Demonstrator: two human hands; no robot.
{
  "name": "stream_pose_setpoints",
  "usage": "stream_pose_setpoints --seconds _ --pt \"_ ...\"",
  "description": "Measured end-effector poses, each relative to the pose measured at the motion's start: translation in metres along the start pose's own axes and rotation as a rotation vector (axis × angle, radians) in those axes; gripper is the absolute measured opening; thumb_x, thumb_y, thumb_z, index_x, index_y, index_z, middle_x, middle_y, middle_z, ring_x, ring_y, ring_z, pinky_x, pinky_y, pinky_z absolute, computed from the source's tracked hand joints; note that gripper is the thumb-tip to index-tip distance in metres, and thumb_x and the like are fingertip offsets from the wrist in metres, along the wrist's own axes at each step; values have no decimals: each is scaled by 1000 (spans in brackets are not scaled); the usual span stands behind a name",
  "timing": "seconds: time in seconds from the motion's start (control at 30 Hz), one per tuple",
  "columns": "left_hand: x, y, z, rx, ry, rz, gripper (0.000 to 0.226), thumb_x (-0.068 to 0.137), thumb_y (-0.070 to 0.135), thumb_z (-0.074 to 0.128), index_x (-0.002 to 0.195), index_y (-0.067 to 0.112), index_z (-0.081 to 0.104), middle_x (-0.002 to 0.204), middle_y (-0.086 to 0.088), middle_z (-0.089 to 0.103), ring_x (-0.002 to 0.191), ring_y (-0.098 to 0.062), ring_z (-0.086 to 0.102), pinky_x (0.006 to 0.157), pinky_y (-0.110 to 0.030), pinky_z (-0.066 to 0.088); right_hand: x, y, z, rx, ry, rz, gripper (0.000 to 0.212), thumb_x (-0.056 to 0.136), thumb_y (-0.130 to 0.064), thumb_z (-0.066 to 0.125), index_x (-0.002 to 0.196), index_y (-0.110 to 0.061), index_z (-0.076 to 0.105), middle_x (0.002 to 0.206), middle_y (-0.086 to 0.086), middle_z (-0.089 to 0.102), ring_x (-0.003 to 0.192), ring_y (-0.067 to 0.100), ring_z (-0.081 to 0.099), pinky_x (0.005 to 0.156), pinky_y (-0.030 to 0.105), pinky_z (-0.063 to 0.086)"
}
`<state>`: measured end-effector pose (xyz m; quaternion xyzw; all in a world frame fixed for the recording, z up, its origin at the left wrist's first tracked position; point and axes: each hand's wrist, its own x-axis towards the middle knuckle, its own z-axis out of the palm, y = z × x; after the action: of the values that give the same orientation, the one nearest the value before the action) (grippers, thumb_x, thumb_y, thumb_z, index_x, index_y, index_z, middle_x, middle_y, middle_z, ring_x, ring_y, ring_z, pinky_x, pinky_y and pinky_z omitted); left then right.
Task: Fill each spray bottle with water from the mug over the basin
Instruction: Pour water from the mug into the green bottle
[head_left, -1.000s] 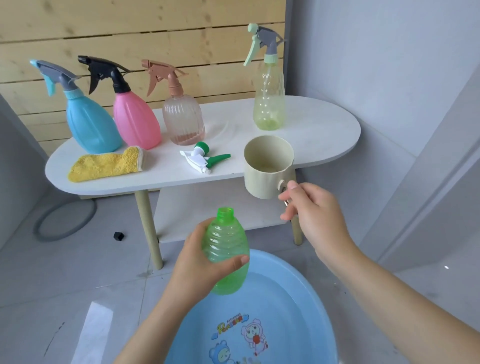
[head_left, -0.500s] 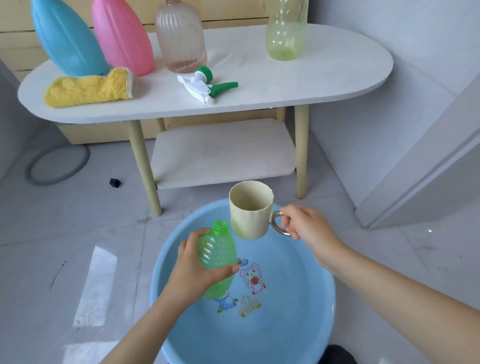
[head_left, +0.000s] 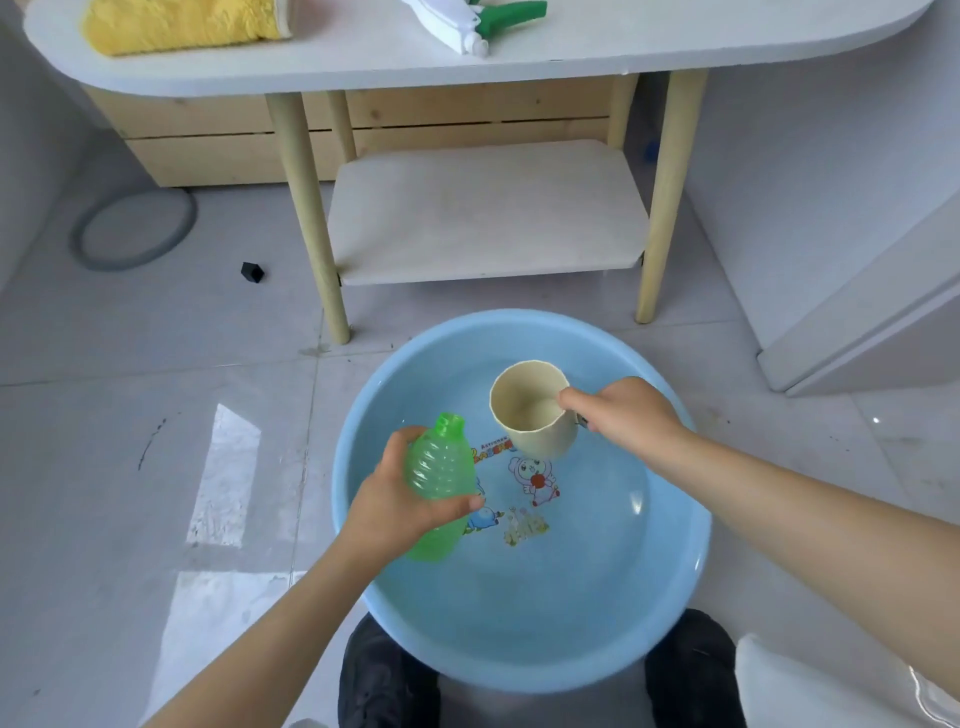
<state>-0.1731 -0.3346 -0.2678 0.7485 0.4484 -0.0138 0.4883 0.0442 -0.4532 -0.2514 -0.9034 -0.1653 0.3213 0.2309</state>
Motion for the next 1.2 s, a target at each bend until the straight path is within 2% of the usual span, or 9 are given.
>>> stream_pose_setpoints --seconds 0.17,0.27,0.37,0.5,0.6,0.77,0.93,1.1,1.2 --pt "-1 -3 -4 -91 -28 -48 79 61 49 83 123 42 35 105 14 58 97 -11 59 70 -21 44 5 3 17 -530 218 -349 51 86 -53 47 50 -18 35 52 -1 47 59 21 47 76 33 27" --pt "-1 -4 -2 -134 -68 -35 80 66 55 75 131 40 31 114 12 59 104 -10 59 77 -22 45 10 7 26 -755 312 -528 41 88 -54 42 68 -21 52 70 -2 62 78 19 55 88 33 23" --pt "-3 -4 2 -160 -142 -23 80 73 52 71 138 41 26 120 11 58 104 -4 59 73 -14 44 16 12 34 -951 286 -595 45 91 -52 37 89 -13 60 79 -1 63 85 19 53 88 33 17" --pt "1 -10 7 -195 -166 -59 85 70 50 76 139 40 27 124 8 58 106 -9 60 83 -23 47 18 21 41 -1104 222 -622 43 94 -43 35 94 -8 59 84 2 63 88 21 52 90 35 13" --pt "1 -12 9 -155 -112 -74 82 66 43 83 133 32 37 115 11 60 101 -6 59 77 -20 46 14 26 47 -1160 137 -626 37 94 -37 37 94 -8 59 82 2 63 87 22 49 98 34 19" --pt "4 -13 8 -87 -65 -76 71 60 37 88 113 26 42 100 15 56 86 8 53 62 -11 40 11 27 50 -1079 23 -586 36 92 -45 39 72 -18 51 68 -3 54 74 19 39 93 31 24" --pt "7 -17 10 -3 -73 -79 78 54 43 89 113 24 41 110 4 55 94 -10 56 66 -20 41 19 30 46 -824 -49 -398 53 89 -57 38 52 -20 42 52 -4 45 59 16 41 81 31 23" --pt "9 -19 15 4 -77 -54 79 54 42 89 113 25 40 114 1 54 97 -13 55 67 -21 41 19 22 33 -524 -167 -138 54 85 -59 48 55 -18 30 53 -2 34 53 18 37 66 32 29" --pt "10 -16 18 -29 -44 -18 78 56 38 89 113 30 37 118 2 53 101 -14 54 71 -22 42 15 22 24 -218 -205 -28 48 80 -53 58 58 -18 33 59 0 32 54 20 31 54 31 21"
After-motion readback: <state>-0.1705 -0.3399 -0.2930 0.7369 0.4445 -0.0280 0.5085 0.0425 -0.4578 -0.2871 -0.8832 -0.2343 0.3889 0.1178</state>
